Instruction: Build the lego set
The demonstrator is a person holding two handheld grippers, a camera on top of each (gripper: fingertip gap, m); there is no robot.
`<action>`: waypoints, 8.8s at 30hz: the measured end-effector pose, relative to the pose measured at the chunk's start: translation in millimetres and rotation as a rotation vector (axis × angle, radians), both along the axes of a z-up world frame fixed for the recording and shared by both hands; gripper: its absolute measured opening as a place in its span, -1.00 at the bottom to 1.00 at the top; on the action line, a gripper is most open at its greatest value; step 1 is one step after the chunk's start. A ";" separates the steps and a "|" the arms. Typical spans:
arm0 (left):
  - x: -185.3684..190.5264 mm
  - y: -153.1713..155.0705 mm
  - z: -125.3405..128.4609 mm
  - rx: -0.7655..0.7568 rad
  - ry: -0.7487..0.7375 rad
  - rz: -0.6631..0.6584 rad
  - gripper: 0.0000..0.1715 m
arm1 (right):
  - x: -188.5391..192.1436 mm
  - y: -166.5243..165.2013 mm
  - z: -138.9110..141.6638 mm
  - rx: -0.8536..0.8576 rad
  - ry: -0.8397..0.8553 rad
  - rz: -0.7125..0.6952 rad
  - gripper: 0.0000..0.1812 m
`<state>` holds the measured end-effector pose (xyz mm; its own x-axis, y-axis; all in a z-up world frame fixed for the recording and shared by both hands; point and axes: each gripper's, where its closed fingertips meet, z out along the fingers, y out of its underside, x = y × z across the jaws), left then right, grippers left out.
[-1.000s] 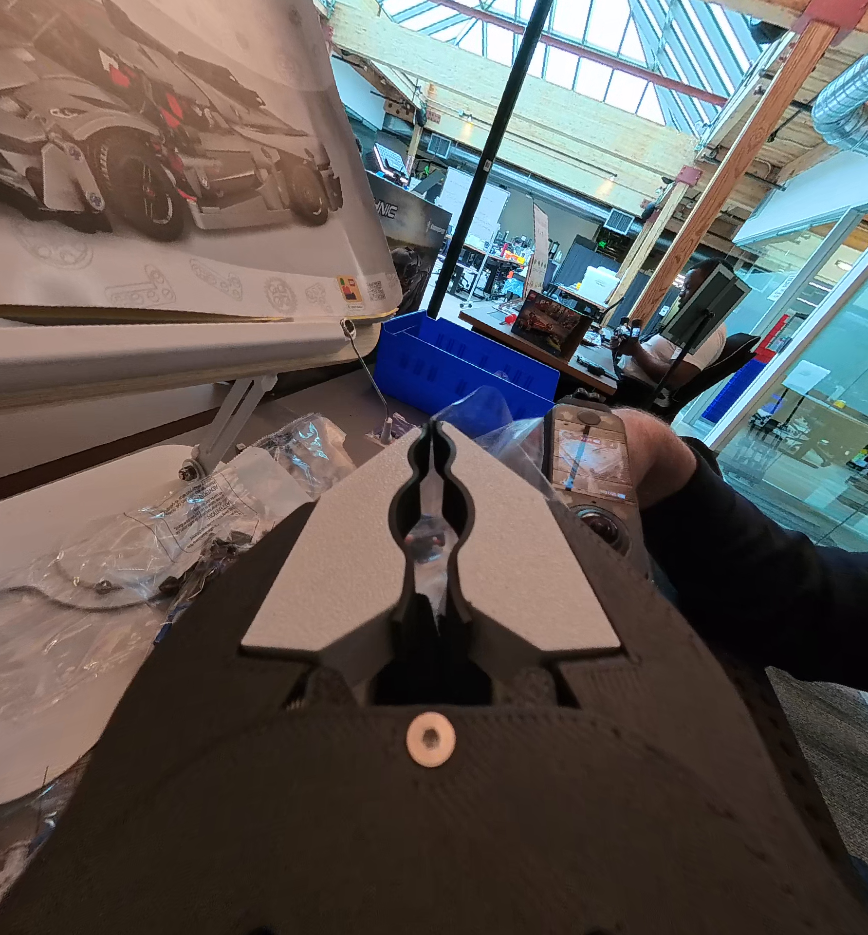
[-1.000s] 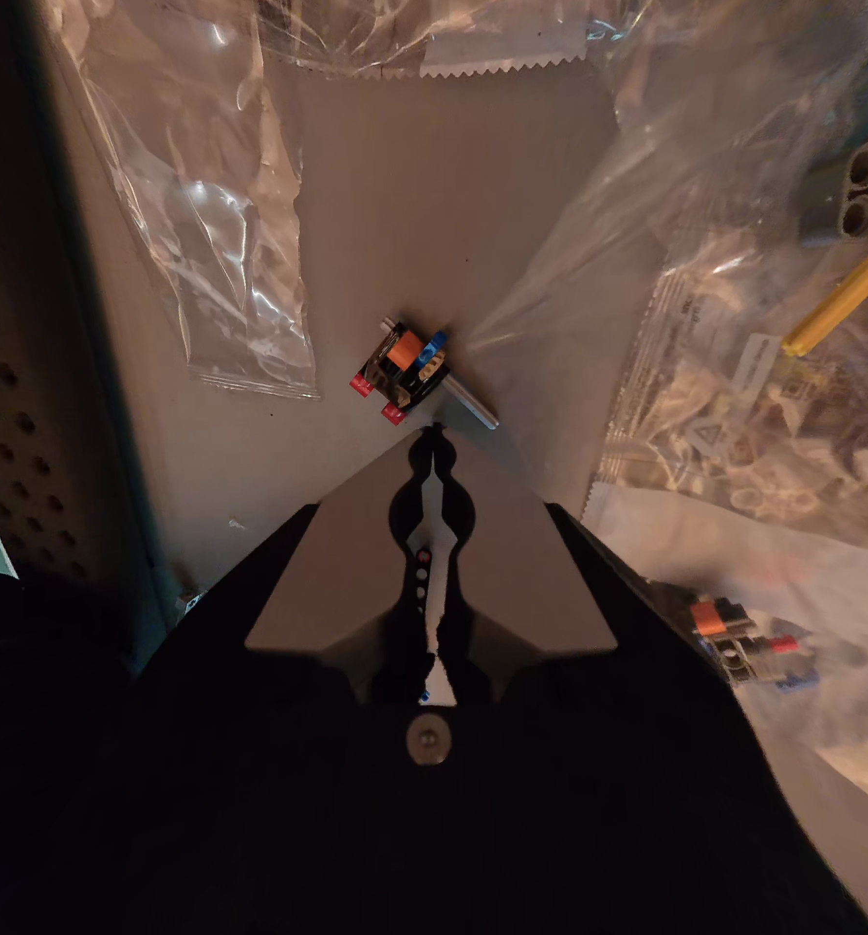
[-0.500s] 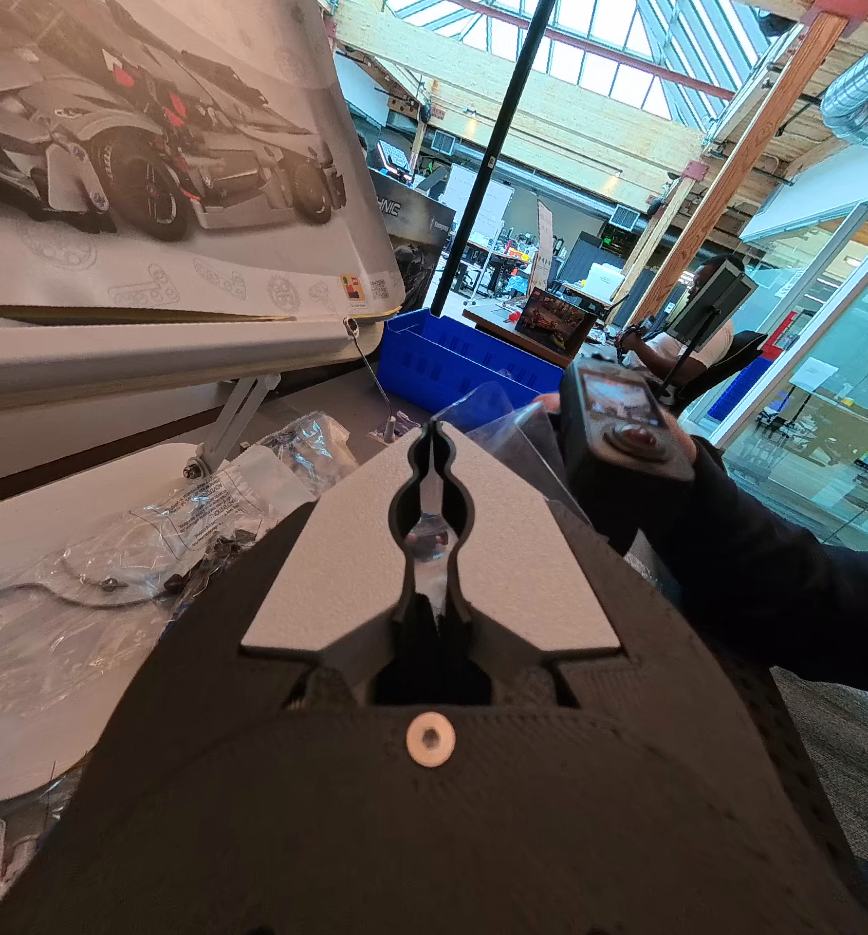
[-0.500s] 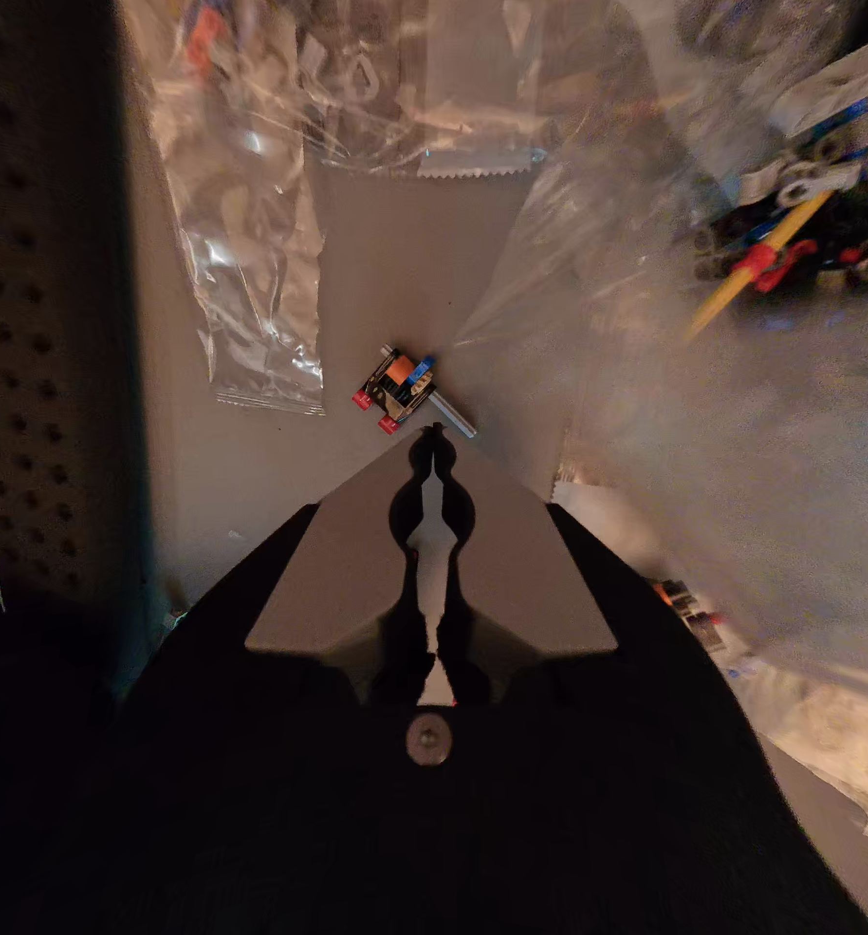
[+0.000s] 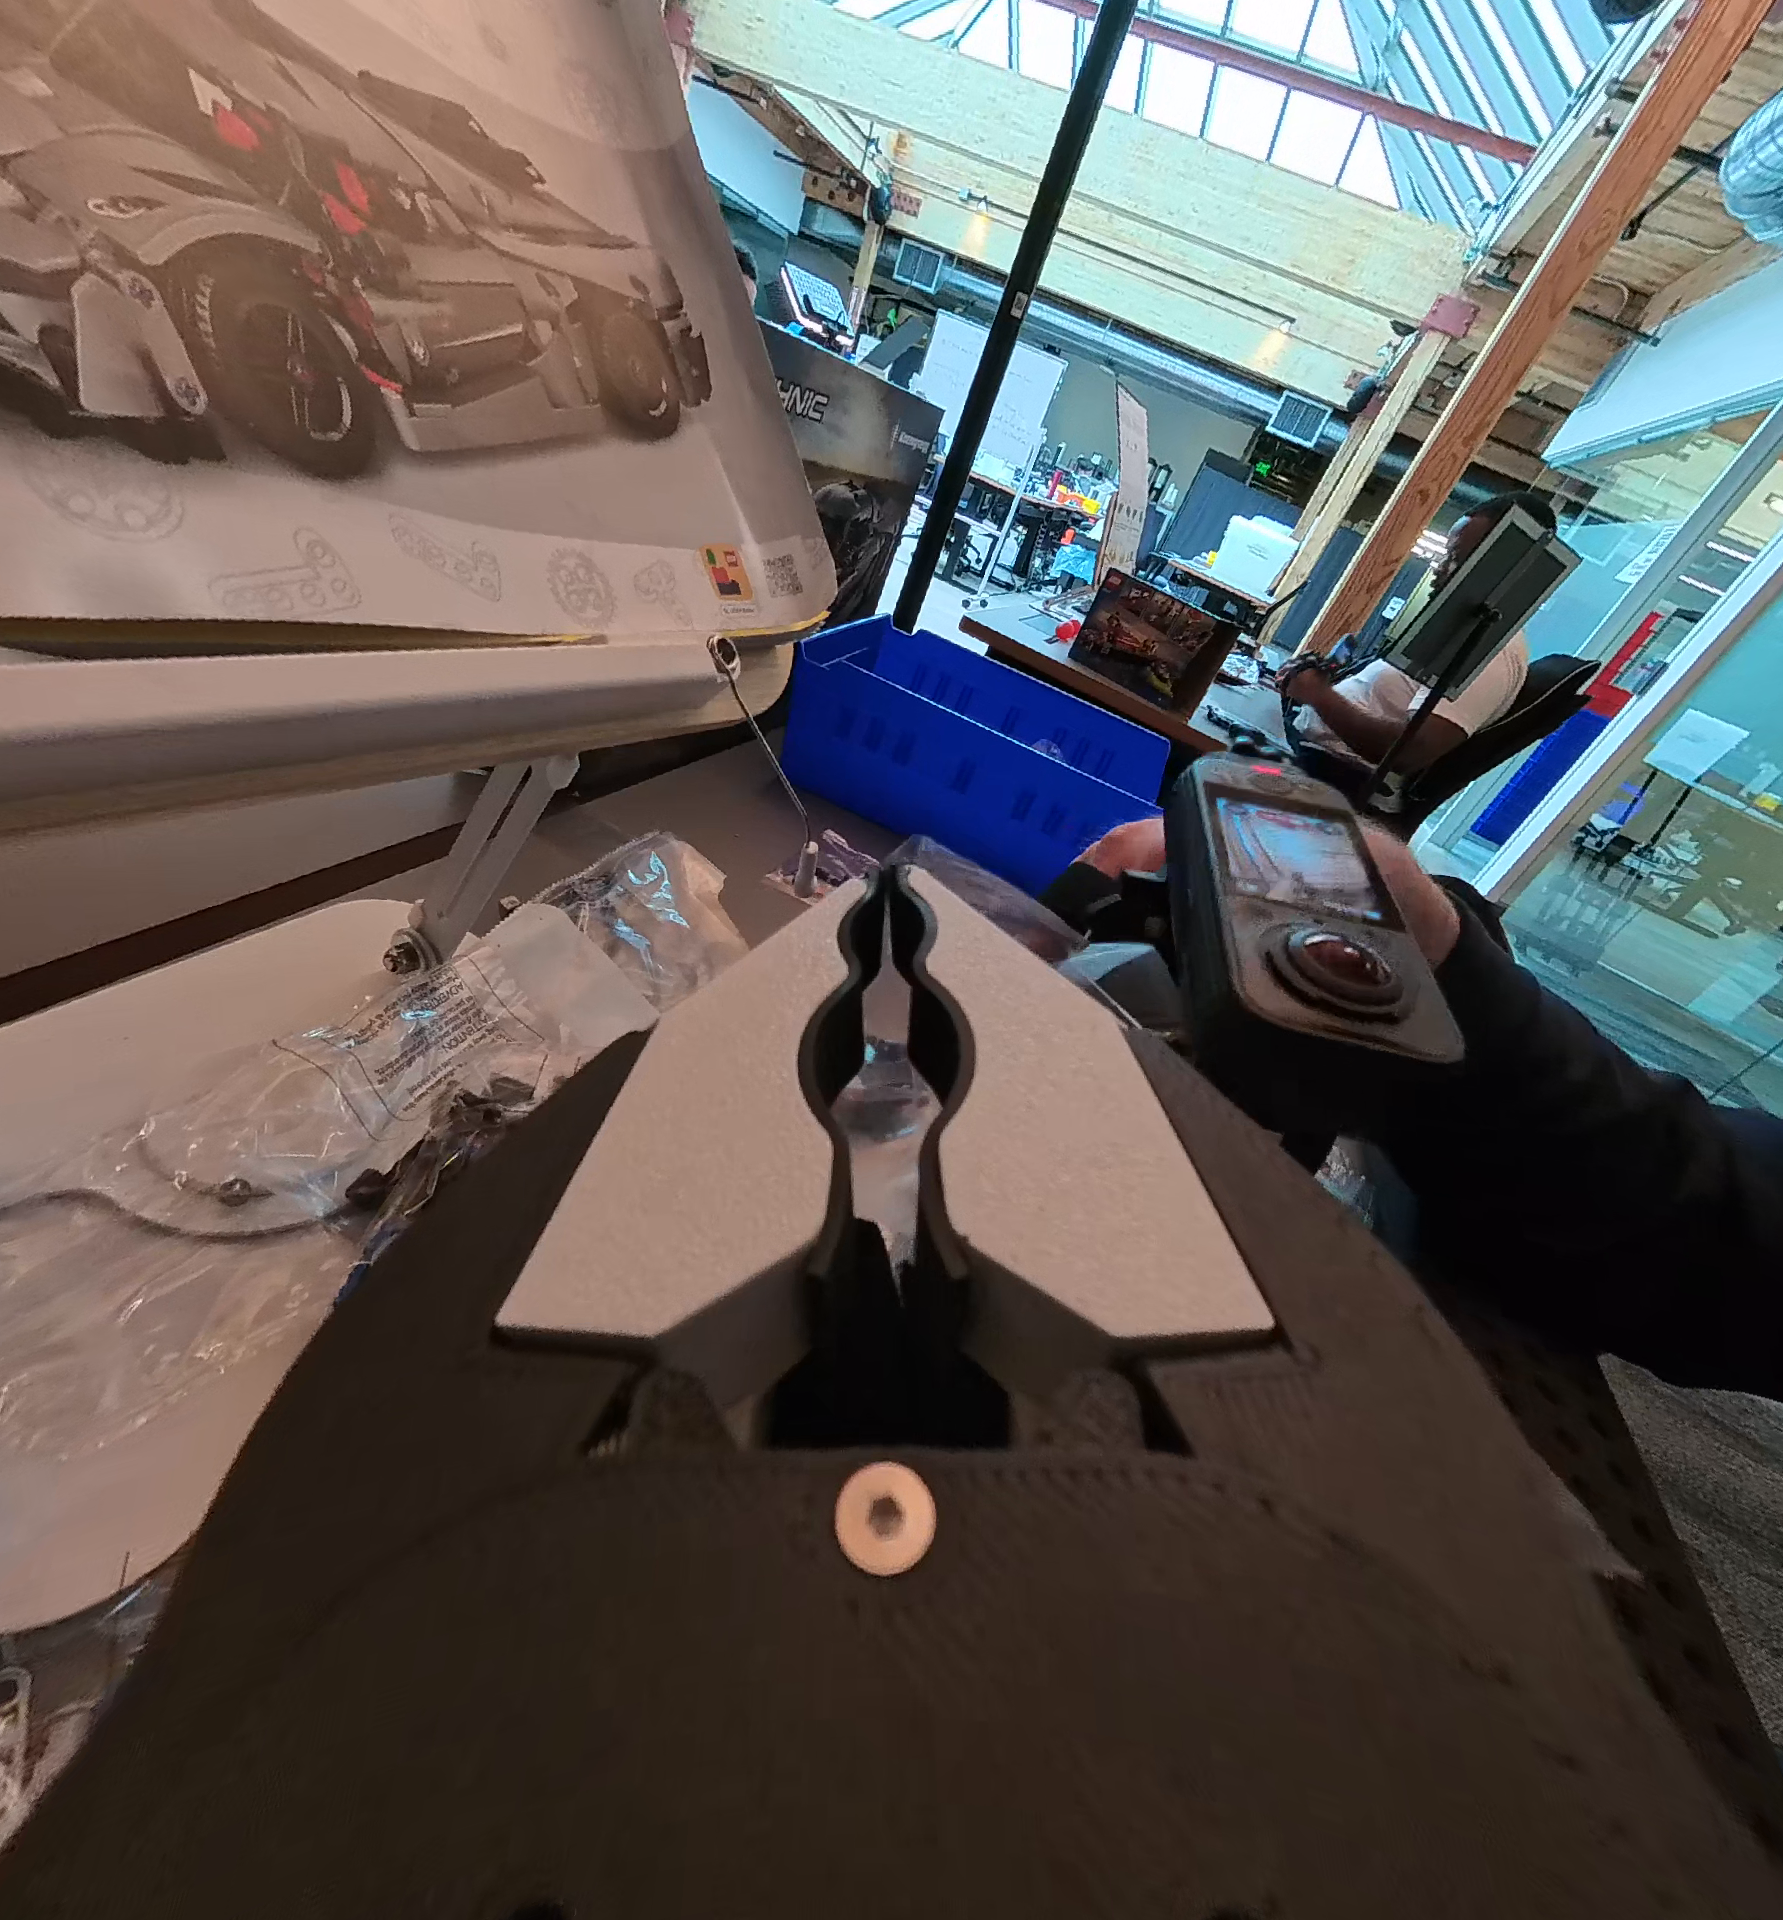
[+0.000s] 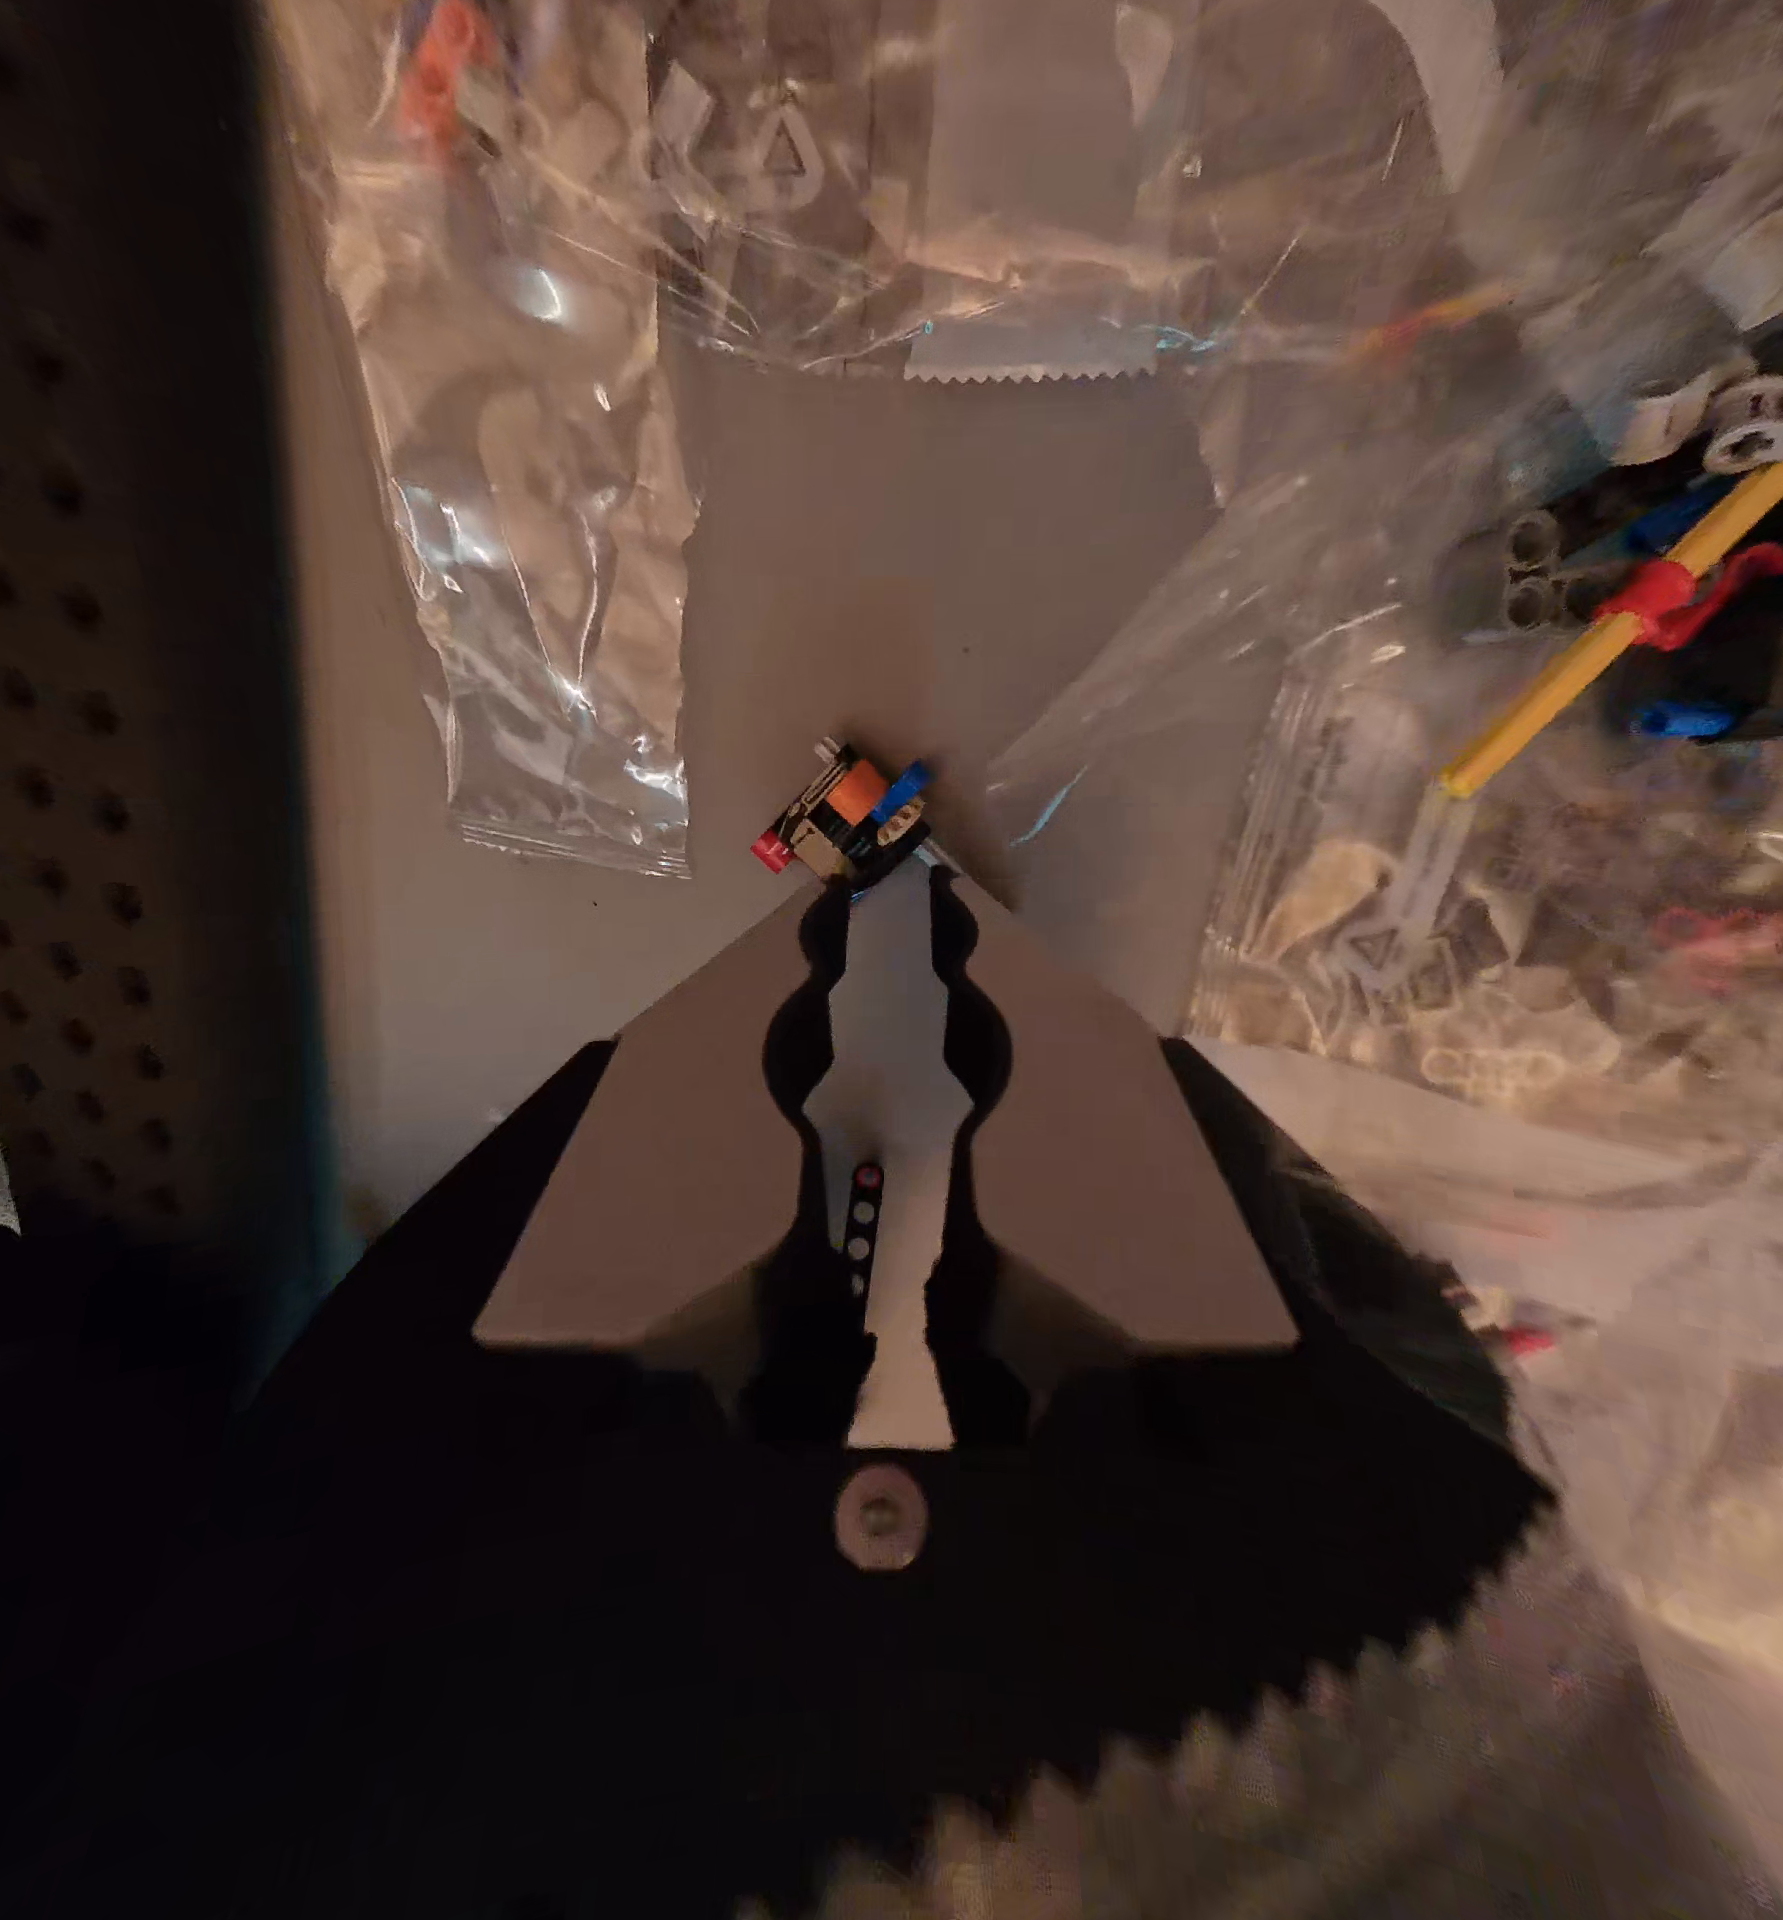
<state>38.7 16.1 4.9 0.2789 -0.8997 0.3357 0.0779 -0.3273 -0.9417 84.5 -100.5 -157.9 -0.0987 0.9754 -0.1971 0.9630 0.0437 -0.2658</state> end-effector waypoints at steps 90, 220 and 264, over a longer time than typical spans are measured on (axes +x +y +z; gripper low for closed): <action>-35.0 14.0 19.9 0.090 -0.093 0.089 -1.00 | 45.3 56.1 19.8 0.088 0.131 -0.234 -0.82; 81.8 -114.5 -41.7 0.315 0.356 -0.463 -0.62 | 43.6 0.5 131.4 -0.028 0.589 -0.033 -0.82; 69.5 -46.9 -37.2 0.626 0.590 0.039 -0.89 | 30.0 39.3 136.2 0.193 0.604 -0.169 -0.66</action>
<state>108.2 -30.8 -32.2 0.2861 -0.8571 -0.4284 -0.4809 0.2582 -0.8379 114.5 -61.2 -21.7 0.0202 0.9995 0.0254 0.6444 0.0064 -0.7647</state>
